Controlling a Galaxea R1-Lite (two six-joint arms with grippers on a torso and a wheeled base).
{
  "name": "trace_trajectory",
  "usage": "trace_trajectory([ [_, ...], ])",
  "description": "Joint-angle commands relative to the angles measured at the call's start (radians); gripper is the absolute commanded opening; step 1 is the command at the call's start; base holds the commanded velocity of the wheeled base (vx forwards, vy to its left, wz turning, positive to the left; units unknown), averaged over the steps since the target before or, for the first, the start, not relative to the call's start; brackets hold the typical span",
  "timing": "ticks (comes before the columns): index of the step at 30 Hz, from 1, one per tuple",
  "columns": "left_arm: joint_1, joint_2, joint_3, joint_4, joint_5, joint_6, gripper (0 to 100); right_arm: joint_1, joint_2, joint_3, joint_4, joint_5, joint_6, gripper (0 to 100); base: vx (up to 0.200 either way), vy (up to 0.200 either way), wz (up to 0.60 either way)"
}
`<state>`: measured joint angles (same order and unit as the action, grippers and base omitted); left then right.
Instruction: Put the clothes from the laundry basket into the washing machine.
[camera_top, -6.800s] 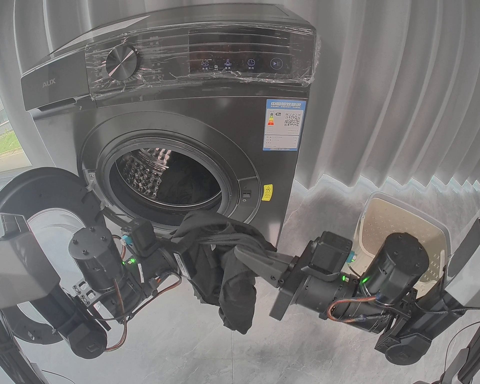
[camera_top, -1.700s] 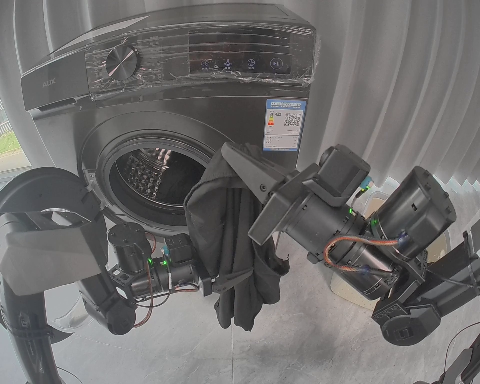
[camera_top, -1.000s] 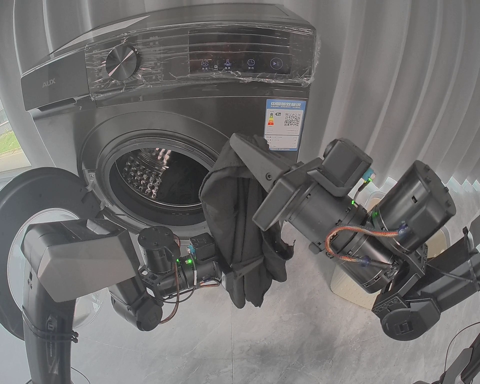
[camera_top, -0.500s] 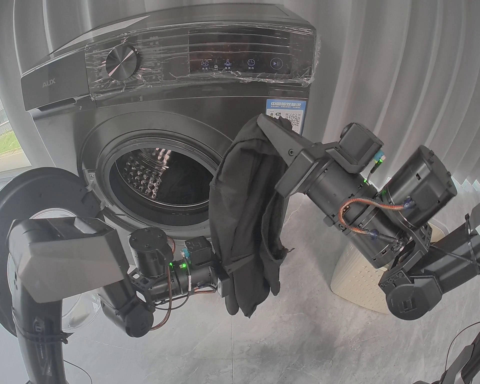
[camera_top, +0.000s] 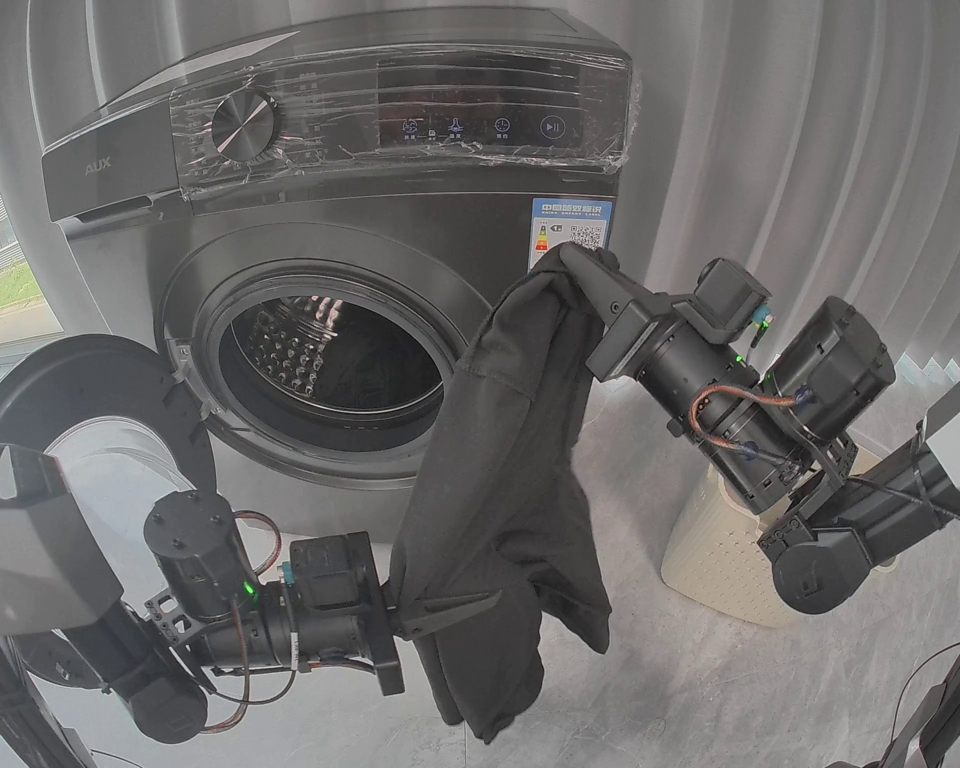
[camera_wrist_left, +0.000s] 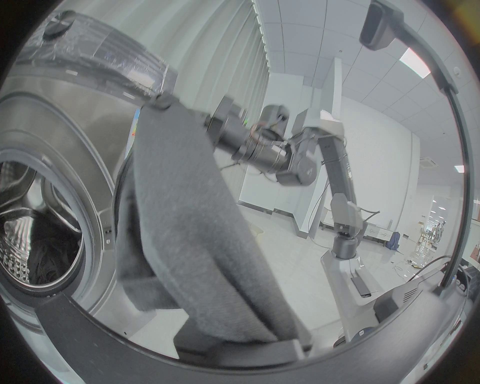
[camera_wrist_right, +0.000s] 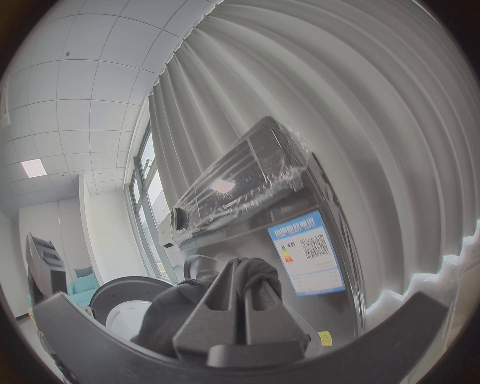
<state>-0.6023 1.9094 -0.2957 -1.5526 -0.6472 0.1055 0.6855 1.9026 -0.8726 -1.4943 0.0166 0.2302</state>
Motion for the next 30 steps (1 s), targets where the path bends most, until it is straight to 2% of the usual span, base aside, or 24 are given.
trace_trajectory([
  [1, -0.014, -0.115, 0.037, 0.000, -0.011, -0.009, 0, -0.017, 0.047, 0.030, -0.017, -0.001, 0.008, 0, 0.000, 0.000, 0.00],
  [5, -0.013, -0.164, 0.037, 0.000, -0.014, -0.043, 0, -0.027, 0.090, 0.129, -0.038, 0.002, 0.006, 0, 0.000, 0.000, 0.00],
  [9, -0.014, -0.201, 0.023, 0.002, -0.009, -0.067, 0, -0.023, 0.121, 0.187, -0.055, 0.008, 0.003, 0, 0.000, 0.000, 0.00],
  [16, -0.016, -0.213, 0.001, 0.002, -0.005, -0.069, 0, -0.009, 0.153, 0.257, -0.057, 0.017, 0.000, 0, 0.000, 0.000, 0.00],
  [27, -0.016, -0.211, -0.023, 0.000, 0.023, -0.075, 0, 0.032, 0.156, 0.268, -0.057, 0.020, 0.001, 0, 0.000, 0.000, 0.00],
  [28, -0.016, -0.211, -0.023, 0.000, 0.023, -0.075, 0, 0.032, 0.156, 0.268, -0.057, 0.020, 0.001, 100, 0.000, 0.000, 0.00],
  [30, -0.007, -0.210, -0.031, 0.000, 0.023, -0.075, 0, 0.034, 0.148, 0.279, -0.058, 0.022, 0.006, 100, 0.000, 0.000, 0.00],
])
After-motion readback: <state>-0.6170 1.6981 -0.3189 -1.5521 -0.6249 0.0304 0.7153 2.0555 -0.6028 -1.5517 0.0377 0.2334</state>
